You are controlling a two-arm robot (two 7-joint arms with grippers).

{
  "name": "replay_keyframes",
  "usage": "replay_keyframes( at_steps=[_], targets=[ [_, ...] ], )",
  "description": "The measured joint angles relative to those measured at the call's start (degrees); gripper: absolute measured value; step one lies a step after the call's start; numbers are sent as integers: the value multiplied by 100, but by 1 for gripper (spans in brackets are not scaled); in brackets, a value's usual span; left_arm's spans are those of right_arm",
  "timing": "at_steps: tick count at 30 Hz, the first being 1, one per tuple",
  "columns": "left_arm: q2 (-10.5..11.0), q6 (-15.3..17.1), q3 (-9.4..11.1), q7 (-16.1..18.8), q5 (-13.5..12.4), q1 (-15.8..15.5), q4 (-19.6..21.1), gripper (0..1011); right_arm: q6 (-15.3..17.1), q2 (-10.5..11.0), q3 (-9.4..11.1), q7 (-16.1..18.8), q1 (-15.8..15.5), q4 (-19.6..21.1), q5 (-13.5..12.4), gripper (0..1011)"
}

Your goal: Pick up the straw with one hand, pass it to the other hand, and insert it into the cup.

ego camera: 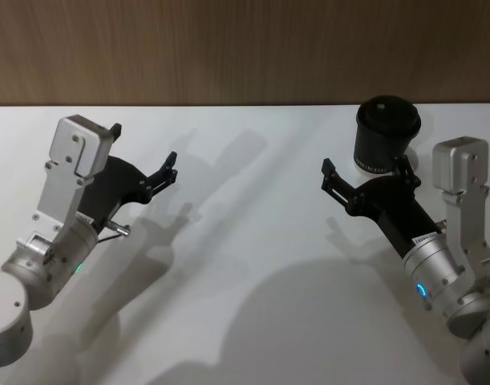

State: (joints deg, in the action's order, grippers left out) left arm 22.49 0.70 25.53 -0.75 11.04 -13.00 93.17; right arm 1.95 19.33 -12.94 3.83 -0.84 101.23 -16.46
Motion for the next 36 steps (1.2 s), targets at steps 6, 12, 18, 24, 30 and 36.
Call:
replay_keyframes(
  at_steps=[6,12,18,24,30,36],
  targets=[
    [121,-11,-93,-46,-23,94,51,1003,0,0,0,0,0,0,0,1001],
    [218,5,-203,-55,-14,202,135,1003,0,0,0,0,0,0,0,1001],
    [287,79,-356,-34,38,348,246,1003,0,0,0,0,0,0,0,1001],
    [272,173,-518,89,109,500,345,1003,0,0,0,0,0,0,0,1001],
    [202,242,-642,197,184,615,405,1003,0,0,0,0,0,0,0,1001],
    [93,351,-779,291,333,725,448,1003,0,0,0,0,0,0,0,1001]
  ],
)
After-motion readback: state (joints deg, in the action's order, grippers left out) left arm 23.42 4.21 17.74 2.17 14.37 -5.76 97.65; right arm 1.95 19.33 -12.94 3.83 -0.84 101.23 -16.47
